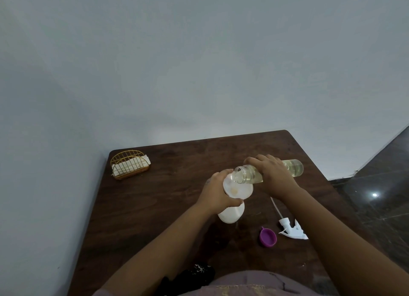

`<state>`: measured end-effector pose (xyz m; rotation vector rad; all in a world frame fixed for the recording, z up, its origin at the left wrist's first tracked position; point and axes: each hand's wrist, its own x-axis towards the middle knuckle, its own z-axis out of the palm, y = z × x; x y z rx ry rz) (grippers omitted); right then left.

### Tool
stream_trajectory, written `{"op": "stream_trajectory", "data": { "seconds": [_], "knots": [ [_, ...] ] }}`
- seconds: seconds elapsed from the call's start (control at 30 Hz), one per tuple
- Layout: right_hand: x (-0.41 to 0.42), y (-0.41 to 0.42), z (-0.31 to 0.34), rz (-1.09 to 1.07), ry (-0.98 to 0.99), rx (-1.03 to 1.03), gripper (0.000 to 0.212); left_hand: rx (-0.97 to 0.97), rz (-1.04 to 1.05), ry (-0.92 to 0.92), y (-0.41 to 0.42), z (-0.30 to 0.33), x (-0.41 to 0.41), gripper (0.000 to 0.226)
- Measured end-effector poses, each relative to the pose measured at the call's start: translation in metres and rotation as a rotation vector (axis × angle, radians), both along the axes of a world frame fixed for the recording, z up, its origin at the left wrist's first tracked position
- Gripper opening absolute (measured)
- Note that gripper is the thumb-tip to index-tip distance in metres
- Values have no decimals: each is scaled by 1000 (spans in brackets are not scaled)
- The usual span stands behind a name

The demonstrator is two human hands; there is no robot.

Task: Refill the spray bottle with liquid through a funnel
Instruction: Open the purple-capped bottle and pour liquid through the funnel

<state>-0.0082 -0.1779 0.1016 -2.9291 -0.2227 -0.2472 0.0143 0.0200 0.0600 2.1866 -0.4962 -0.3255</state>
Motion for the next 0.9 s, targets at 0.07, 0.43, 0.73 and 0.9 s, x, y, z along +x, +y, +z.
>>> {"op": "stream_trajectory", "data": {
  "seconds": [0.07, 0.43, 0.73, 0.9],
  "knots": [
    [0, 0, 0, 0, 2, 0, 39, -2, -2, -3, 0, 0, 0, 88],
    [2, 0, -1, -4, 4, 9, 38, 4, 1, -4, 0, 0, 2, 87],
    [1, 2, 2, -3, 3, 10, 37, 10, 6, 0, 0, 1, 1, 87],
    [1, 2, 2, 0, 5, 11, 36, 9, 6, -3, 0, 0, 1, 87]
  ]
}}
